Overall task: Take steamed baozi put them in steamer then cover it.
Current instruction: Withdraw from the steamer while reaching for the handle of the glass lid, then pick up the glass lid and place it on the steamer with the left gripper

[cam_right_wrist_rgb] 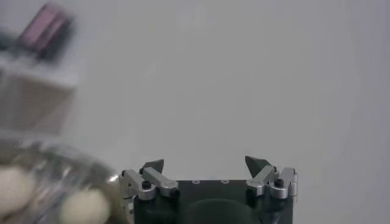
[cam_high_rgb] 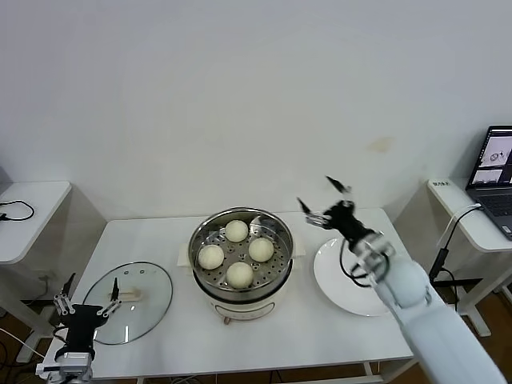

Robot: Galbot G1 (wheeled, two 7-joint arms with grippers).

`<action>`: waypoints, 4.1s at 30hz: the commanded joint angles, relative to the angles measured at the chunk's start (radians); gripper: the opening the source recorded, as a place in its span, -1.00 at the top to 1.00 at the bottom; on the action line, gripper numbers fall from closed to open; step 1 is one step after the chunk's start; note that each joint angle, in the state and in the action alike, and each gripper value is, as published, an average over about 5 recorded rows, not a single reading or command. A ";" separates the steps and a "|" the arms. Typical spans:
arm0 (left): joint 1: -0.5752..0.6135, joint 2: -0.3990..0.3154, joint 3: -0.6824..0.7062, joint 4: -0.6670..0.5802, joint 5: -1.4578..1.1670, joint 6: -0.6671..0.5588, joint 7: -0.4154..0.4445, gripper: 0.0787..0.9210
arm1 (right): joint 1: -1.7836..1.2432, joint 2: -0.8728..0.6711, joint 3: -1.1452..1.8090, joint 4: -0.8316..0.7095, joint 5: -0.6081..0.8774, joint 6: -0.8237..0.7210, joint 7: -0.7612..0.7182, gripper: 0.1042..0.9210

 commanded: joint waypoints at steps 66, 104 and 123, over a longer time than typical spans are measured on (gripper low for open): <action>-0.388 0.173 0.149 0.612 0.971 -0.136 0.006 -0.77 | -0.690 0.505 0.619 0.089 -0.107 0.198 -0.073 -0.76; -0.196 0.109 0.013 0.256 0.902 0.033 -0.010 0.89 | -0.720 0.490 0.593 0.121 -0.122 0.205 -0.085 -0.76; -0.154 0.224 0.125 -0.274 0.621 0.294 0.249 0.89 | -0.679 0.464 0.559 0.066 -0.248 0.227 -0.079 -0.76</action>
